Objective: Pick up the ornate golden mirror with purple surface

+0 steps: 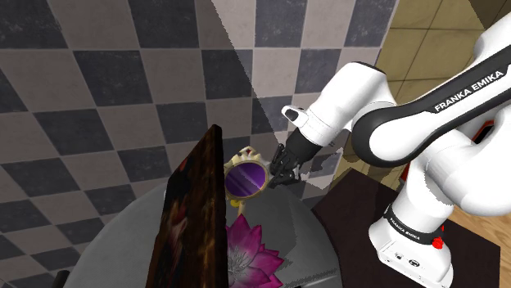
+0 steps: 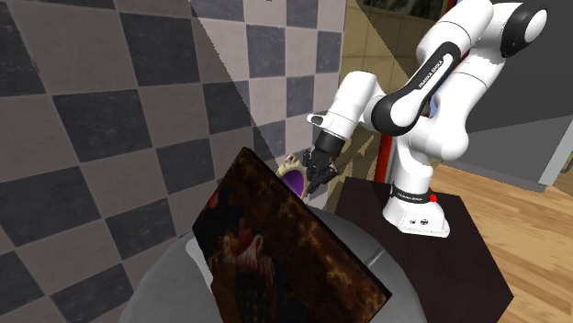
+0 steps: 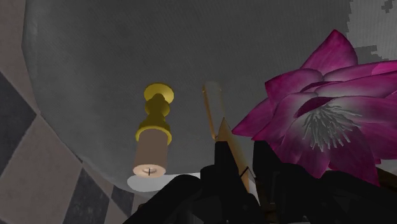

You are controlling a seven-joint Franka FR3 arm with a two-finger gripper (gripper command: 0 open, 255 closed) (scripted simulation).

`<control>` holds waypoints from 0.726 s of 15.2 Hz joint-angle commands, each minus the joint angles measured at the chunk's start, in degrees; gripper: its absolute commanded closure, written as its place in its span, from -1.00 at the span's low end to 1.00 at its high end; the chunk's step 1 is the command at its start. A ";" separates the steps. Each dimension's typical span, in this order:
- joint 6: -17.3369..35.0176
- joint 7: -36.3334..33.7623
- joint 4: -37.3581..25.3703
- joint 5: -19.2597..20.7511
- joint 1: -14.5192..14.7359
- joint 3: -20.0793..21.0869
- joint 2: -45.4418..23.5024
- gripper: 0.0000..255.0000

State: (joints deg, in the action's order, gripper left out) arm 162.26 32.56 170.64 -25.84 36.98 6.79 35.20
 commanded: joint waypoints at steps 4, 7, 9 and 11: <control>0.06 0.02 0.04 -0.02 0.02 -0.02 -0.02 1.00; 0.07 0.07 -0.01 -0.02 0.01 -0.06 -0.09 1.00; -2.42 -0.69 -0.67 0.85 -1.01 0.48 1.69 1.00; -4.83 -1.38 -1.42 1.64 -1.87 0.87 3.33 1.00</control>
State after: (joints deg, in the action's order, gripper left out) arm 158.43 31.38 169.55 -24.53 35.49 7.57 37.78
